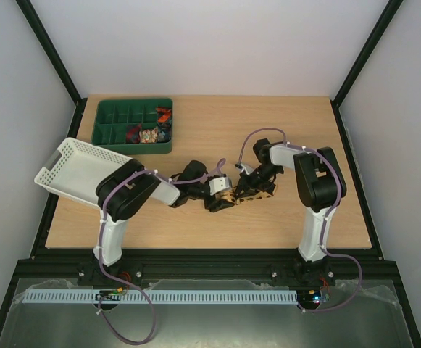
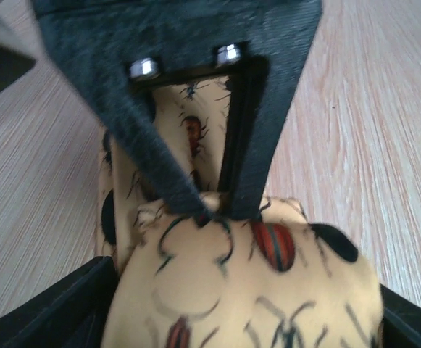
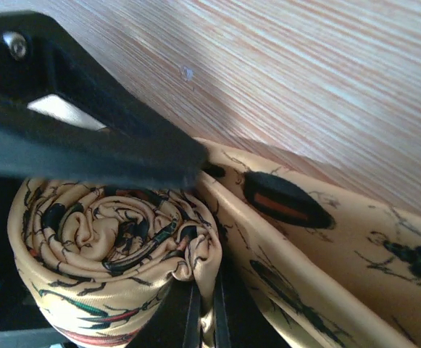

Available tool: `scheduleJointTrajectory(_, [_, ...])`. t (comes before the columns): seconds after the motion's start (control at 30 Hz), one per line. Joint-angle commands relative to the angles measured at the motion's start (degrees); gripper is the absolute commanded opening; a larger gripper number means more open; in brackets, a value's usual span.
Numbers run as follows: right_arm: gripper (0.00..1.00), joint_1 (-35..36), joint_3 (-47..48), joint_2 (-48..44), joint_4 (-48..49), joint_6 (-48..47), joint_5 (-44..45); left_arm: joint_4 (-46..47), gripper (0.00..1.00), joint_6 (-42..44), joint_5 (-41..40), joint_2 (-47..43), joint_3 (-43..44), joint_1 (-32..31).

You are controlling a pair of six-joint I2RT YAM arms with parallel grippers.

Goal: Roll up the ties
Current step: Roll the tie at the center of the board.

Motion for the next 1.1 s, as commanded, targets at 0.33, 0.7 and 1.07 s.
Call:
scheduleJointTrajectory(0.33, [0.17, -1.6, 1.7, 1.2, -3.4, 0.6, 4.8, -2.5, 0.24, 3.5, 1.2, 0.5, -1.5, -1.1])
scheduleJointTrajectory(0.7, [0.22, -4.6, 1.3, -1.6, -1.7, 5.0, -0.3, -3.3, 0.22, 5.1, 1.4, 0.6, -3.6, -0.9])
scheduleJointTrajectory(1.07, [0.13, -4.2, -4.3, 1.9, 1.7, 1.3, 12.4, 1.6, 0.23, -3.8, 0.6, -3.5, -2.1, 0.1])
